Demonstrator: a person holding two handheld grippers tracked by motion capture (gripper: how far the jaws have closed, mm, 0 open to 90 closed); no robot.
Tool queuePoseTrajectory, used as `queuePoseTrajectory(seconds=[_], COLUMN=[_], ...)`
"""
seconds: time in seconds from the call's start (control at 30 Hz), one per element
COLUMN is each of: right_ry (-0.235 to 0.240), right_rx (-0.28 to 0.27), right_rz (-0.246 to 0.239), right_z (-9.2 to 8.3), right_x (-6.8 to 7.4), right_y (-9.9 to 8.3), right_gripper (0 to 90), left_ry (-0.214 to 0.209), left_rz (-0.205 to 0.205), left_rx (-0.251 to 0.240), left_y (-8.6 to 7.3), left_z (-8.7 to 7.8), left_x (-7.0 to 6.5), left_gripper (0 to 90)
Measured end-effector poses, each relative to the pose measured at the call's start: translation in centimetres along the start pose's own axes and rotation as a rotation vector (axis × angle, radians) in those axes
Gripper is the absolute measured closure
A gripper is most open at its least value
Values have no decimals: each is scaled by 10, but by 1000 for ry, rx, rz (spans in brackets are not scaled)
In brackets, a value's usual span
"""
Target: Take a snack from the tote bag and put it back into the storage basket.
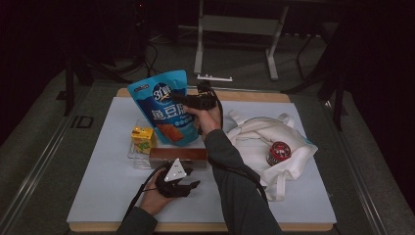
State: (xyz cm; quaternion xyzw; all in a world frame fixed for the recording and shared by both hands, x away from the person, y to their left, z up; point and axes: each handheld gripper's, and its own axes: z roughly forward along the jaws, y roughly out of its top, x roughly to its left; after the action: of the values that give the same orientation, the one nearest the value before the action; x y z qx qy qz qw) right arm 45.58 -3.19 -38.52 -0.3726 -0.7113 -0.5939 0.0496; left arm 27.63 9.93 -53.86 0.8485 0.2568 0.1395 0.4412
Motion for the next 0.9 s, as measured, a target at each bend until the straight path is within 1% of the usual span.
queuePoseTrajectory(seconds=[0.07,0.17,0.23,0.27,0.3,0.43,0.53,0.63,0.67,0.7,0.73,0.8,0.9], right_ry=[-6,-22,-48,-54,-47,-73,-78,-102,-102,-113,-121,-102,-95], right_rx=[2,7,34,28,24,25,19,19,19,21,14,0,-13], right_rz=[-2,-3,-29,-31,-24,-25,-29,-55,-55,-73,-79,-69,-72], right_z=[1,0,-1,-3,-6,-17,-26,-34,-34,-37,-41,-42,-40], right_x=[0,-5,-7,-9,-11,-20,-26,-28,-28,-28,-28,-29,-25], right_y=[-2,-6,-8,-8,-9,-11,-13,-13,-13,-13,-15,-19,-22], right_gripper=[840,840,841,841,840,839,840,841,841,841,846,846,847], left_ry=[1,3,2,2,0,1,1,3,3,3,2,3,4], left_rz=[1,1,-2,-4,-6,-7,-6,-7,-7,-7,-8,-7,-7], left_rx=[0,1,1,-1,0,1,2,2,2,2,4,5,6], left_y=[0,0,0,0,0,0,0,0,0,0,0,0,0], left_z=[0,0,0,0,0,0,0,1,1,1,1,1,1], left_x=[0,-1,0,0,0,0,0,0,0,0,0,0,0], left_gripper=[474,473,473,473,473,473,473,473,473,473,473,473,473])
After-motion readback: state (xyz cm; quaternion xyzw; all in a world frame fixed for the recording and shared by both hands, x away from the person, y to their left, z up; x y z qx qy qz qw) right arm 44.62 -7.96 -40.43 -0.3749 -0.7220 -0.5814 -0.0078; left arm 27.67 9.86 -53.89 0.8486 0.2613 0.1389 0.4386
